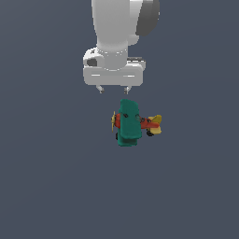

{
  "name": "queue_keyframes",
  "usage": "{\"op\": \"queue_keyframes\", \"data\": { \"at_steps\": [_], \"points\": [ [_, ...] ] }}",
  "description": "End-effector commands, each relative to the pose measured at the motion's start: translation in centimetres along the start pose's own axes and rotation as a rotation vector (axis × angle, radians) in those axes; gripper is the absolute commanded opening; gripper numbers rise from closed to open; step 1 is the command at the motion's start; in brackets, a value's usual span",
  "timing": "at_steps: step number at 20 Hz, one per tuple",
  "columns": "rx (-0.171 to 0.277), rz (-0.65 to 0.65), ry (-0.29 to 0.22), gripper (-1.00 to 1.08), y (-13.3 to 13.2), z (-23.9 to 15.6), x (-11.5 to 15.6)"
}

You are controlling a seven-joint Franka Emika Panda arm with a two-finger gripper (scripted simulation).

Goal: Pick up the object and move it to a goal position.

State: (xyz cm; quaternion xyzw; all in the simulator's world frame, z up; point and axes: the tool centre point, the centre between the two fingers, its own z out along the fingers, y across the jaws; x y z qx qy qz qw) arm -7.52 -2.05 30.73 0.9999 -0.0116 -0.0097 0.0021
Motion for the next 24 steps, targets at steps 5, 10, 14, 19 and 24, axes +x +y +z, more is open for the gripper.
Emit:
{"op": "queue_keyframes", "data": {
  "at_steps": [5,10,14,19,24],
  "points": [
    [-0.004,-0.003,0.001,0.28,0.3,0.0,0.1],
    [-0.013,-0.008,0.005,0.28,0.9,-0.1,0.3],
    [-0.01,-0.008,0.003,0.28,0.8,-0.1,0.3],
    [0.005,-0.01,-0.015,0.28,0.9,0.4,0.5],
    [0.036,-0.015,-0.05,0.28,0.9,1.2,0.7]
  ]
}}
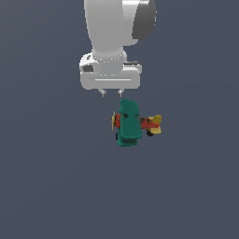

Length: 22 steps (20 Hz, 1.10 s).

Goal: Pick up the object and move it to a goal position.

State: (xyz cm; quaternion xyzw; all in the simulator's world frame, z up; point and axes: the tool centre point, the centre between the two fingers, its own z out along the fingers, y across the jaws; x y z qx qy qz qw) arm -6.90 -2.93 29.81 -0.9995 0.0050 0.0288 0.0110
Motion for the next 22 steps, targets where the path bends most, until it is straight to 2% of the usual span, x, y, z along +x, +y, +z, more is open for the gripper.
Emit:
{"op": "queue_keyframes", "data": {
  "at_steps": [1,9,22],
  "points": [
    [0.019,-0.003,-0.02,0.28,0.0,0.5,0.2],
    [0.122,-0.021,-0.111,0.28,-0.1,2.9,1.0],
    [0.362,-0.07,-0.248,0.28,-0.8,7.1,2.5]
  ]
}}
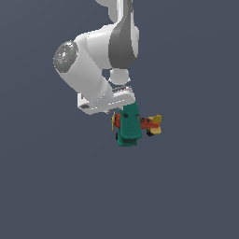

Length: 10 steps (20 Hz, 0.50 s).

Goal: Pick up the object and move it to a goal position.

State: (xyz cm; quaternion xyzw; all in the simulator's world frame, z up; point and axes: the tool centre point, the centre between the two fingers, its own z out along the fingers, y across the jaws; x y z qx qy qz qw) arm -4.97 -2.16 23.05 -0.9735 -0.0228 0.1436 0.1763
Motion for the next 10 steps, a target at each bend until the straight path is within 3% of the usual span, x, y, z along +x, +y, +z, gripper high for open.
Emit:
{"op": "queue_keyframes", "data": {
  "at_steps": [1,10],
  "points": [
    [0.051,-0.014,-0.022,0.28,0.1,0.7,0.5],
    [0.244,-0.072,-0.08,0.28,0.3,2.9,2.1]
  ]
}}
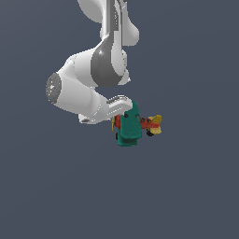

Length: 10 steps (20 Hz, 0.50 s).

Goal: Pick up the object and move it to a goal position.

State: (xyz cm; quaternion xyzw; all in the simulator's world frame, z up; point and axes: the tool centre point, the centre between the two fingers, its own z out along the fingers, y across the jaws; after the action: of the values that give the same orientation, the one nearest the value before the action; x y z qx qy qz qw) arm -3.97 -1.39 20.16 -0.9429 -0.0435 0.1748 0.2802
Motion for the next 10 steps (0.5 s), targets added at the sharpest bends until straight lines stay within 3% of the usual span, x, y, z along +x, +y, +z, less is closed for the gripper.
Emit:
{"op": "queue_keyframes", "data": {
  "at_steps": [1,10],
  "points": [
    [0.057,-0.019,-0.012,0.28,0.2,0.5,0.5],
    [0.262,-0.097,-0.036,0.28,0.8,2.0,2.1]
  ]
}}
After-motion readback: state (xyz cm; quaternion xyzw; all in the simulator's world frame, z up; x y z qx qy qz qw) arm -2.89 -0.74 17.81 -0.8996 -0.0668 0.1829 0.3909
